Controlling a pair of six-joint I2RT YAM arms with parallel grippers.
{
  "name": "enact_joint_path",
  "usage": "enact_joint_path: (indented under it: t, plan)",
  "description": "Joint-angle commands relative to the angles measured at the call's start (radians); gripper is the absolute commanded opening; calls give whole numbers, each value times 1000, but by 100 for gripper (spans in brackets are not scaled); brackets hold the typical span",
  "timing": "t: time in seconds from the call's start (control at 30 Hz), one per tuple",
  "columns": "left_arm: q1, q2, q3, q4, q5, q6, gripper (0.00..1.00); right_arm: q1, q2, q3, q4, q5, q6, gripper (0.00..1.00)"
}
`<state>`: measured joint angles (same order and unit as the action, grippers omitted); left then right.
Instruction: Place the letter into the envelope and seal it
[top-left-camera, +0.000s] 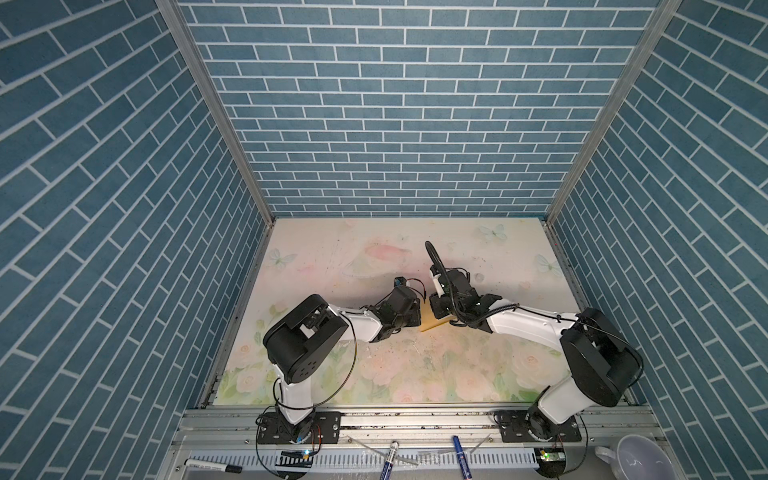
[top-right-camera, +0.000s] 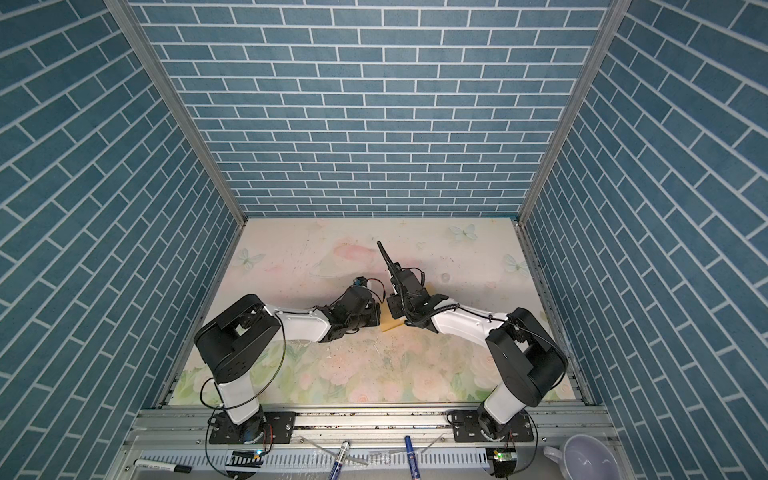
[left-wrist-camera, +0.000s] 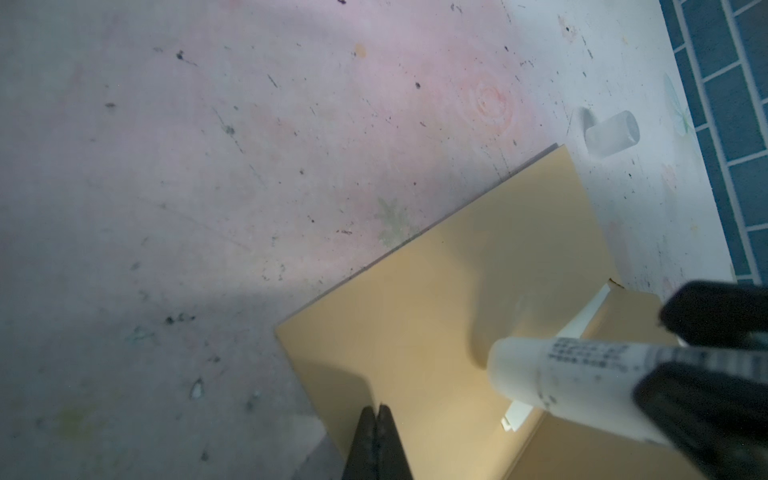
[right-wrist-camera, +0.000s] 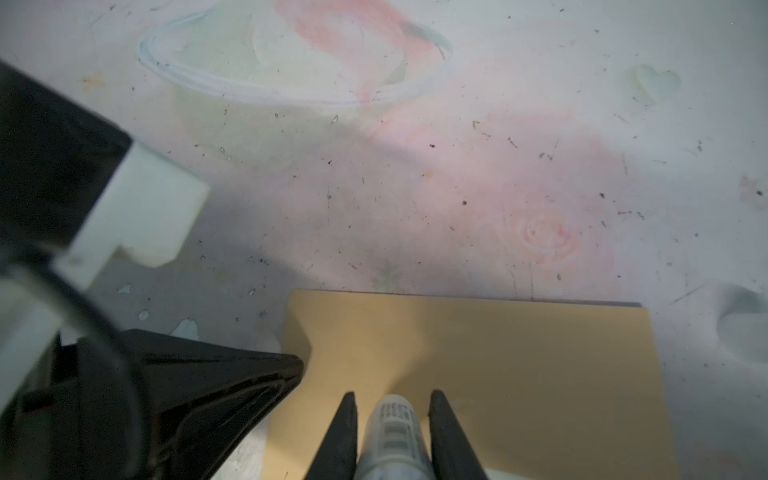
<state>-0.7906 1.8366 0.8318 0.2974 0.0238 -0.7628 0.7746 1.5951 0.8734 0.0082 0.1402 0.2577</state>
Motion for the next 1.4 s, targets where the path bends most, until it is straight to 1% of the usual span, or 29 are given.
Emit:
enact_joint_path:
  t: [0.0,0.27,0.5,0.93,1.37]
  plan:
    - [-1,68,-45,-162,-5,5,0,14,22,36,9,44,1,0]
    - [-1,73,-41,-165,-5,8,0,25,88,40,10,96,-30,0]
    - [-1,76,-36,-176,-11,12,0,22,97,25,15,150,-44,0]
    - [-1,81,-36,-179,-16,13,0,-42,97,9,21,151,-42,0]
    - [-1,85,-37,-178,-16,11,0,-101,115,4,29,155,-67,0]
